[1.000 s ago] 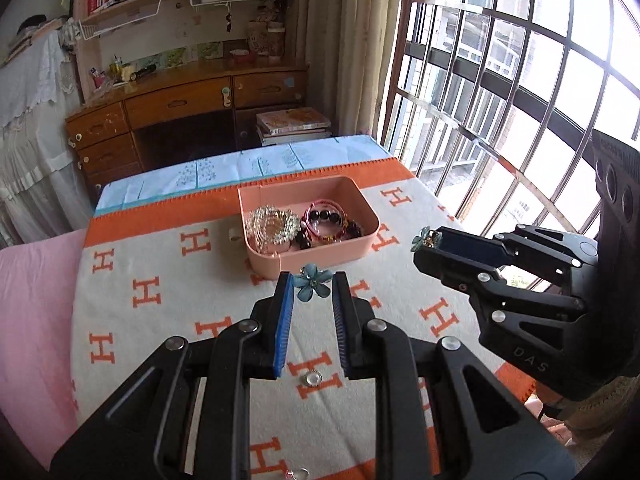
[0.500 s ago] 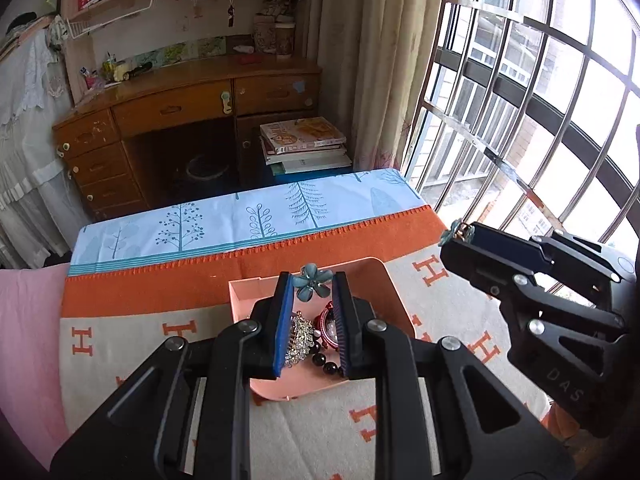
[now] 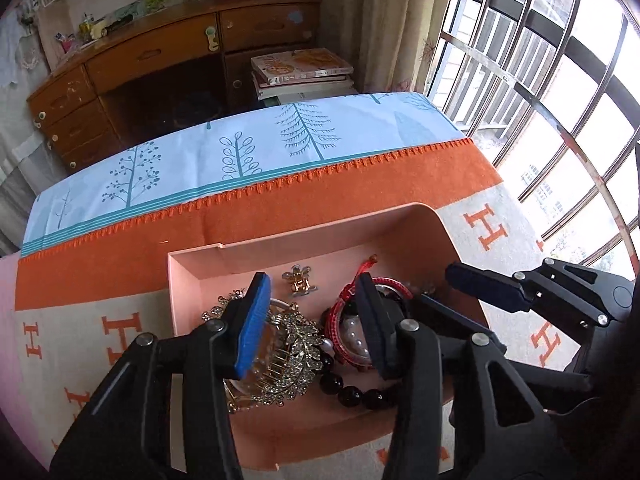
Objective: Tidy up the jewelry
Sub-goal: 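Carry both flower earrings into the pink tray and open both grippers, then withdraw both grippers from the tray toward the remaining rings and pearl earring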
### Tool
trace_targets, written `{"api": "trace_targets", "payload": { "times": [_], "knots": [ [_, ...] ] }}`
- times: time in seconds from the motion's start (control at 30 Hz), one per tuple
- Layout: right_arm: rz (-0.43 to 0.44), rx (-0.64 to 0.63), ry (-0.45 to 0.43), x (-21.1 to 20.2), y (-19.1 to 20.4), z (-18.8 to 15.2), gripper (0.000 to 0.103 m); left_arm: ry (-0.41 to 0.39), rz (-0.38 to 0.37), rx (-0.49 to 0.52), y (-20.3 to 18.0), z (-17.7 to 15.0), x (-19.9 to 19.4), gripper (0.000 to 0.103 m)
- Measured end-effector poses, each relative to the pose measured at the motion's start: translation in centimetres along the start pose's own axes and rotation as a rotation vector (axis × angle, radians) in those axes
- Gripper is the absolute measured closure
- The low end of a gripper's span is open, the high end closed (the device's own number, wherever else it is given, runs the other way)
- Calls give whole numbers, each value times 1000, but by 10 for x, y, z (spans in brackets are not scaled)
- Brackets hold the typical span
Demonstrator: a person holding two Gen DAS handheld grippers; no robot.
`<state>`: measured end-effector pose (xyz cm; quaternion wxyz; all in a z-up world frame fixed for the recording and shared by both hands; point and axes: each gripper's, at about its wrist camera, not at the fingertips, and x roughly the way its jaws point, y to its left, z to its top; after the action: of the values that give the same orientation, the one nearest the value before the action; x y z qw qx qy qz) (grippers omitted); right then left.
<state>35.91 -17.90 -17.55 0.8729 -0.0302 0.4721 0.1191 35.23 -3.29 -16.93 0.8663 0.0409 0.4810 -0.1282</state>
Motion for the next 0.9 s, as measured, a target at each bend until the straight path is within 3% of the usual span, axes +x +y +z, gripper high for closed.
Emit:
{"api": "trace_targets", "payload": {
  "times": [0.5, 0.9],
  "knots": [
    [-20, -23, -73, -47, 12, -19, 68, -46, -19, 4, -3, -11, -52, 58],
    [14, -9, -114, -111, 28, -54, 68, -58, 5, -26, 5, -55, -116, 58]
  ]
}}
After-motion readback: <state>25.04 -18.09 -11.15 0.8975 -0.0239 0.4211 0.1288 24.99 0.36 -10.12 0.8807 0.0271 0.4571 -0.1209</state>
